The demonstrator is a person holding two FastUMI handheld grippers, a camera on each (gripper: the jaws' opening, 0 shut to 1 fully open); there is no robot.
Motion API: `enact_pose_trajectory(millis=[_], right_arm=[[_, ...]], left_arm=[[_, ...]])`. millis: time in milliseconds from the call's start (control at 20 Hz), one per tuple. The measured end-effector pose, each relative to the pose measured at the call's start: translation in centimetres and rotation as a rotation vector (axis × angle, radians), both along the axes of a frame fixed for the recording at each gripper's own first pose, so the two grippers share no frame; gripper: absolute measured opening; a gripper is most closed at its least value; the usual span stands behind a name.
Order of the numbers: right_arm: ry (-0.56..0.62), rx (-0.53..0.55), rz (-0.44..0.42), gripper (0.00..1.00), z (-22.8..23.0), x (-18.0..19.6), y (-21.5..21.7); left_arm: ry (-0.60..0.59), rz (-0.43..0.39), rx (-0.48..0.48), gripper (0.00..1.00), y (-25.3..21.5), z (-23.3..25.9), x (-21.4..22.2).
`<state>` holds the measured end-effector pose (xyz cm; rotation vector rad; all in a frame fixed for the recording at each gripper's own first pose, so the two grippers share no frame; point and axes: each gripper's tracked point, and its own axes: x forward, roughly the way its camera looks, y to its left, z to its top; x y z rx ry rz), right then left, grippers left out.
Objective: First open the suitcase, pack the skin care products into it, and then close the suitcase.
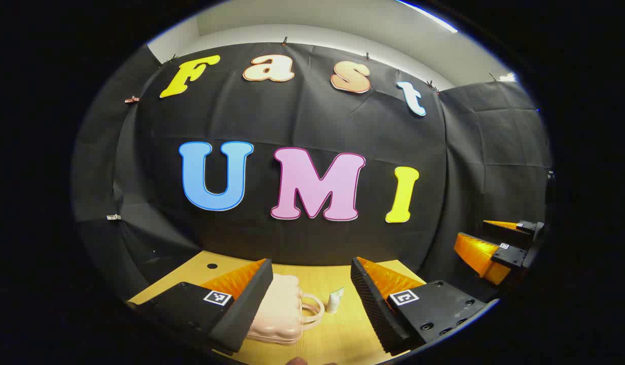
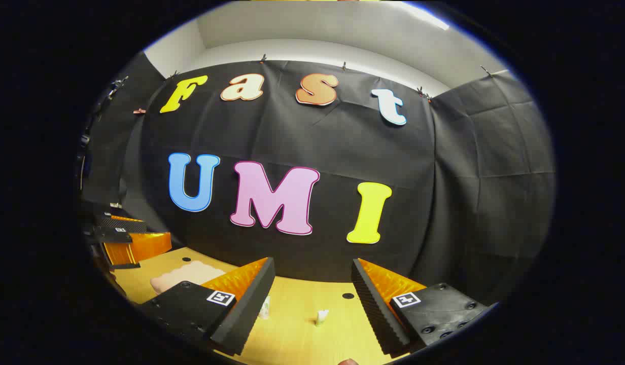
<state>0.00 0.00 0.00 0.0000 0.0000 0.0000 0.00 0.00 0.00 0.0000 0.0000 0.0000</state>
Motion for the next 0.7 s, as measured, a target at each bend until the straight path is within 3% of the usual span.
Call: enact_pose_trajectory(millis=[300,700], right_arm=[[0.007,0.001,-0.044,0.96,0.3,-0.2,-1.5],[0.004,-0.025,-0.068,0.96,0.2,0.3,-2.3]], left_arm=[[0.042,-0.060,-0.051,0.96,-1.1,-1.0,0.9],[-0.001,-0.099,0.004,0.96,-2.3,0.3,0.5]])
